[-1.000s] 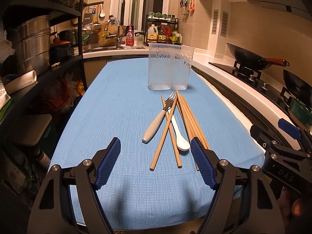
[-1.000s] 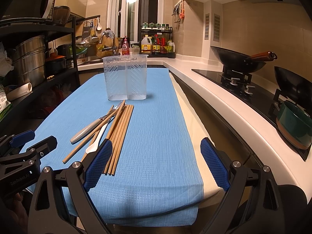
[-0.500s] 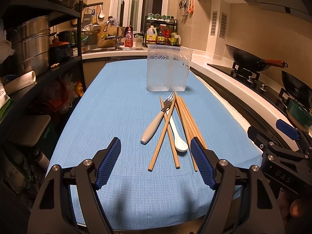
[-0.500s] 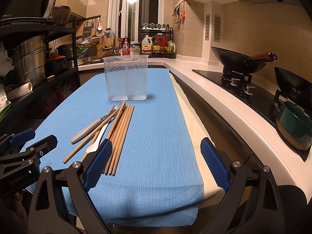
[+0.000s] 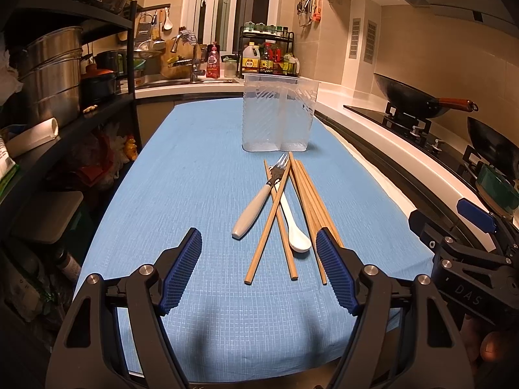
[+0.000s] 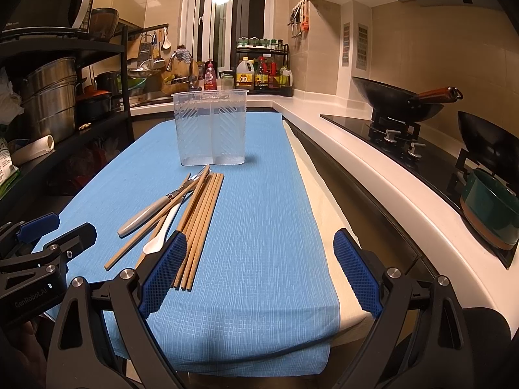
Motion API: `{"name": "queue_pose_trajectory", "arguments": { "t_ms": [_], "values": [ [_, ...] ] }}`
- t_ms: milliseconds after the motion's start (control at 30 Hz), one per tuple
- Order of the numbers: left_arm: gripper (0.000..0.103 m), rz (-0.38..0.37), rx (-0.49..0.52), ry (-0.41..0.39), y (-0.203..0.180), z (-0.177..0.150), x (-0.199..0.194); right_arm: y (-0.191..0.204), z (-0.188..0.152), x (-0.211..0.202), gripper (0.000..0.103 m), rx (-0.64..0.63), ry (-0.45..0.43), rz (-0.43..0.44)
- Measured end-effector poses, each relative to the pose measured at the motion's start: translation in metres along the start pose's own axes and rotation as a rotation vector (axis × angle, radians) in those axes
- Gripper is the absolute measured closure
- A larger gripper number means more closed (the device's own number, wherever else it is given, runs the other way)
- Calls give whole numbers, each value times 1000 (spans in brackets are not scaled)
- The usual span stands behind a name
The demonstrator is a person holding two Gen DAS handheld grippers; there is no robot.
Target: Organize utensils
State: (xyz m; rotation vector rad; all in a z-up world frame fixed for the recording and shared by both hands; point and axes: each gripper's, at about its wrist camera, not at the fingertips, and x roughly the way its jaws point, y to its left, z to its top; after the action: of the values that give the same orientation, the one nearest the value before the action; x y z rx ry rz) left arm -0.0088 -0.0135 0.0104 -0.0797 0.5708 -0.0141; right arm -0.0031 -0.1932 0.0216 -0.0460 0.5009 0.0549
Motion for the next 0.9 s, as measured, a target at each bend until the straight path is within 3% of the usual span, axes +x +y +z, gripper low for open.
{"name": "queue_pose_trajectory", "arguments": {
  "t_ms": [633, 700, 800, 900],
  "values": [
    [34, 9, -1, 0, -3, -2, 0, 1, 0, -1, 13, -3, -6, -4],
    [34, 21, -5, 1, -1, -2, 1, 2, -1, -1, 18, -2, -16, -13],
    [35, 39, -17, 7, 1, -3, 5, -3, -3, 5, 35, 27, 4, 0],
    [45, 65, -55, 30, 9, -5, 11, -8, -5, 12, 56, 61, 32, 11]
  ]
}}
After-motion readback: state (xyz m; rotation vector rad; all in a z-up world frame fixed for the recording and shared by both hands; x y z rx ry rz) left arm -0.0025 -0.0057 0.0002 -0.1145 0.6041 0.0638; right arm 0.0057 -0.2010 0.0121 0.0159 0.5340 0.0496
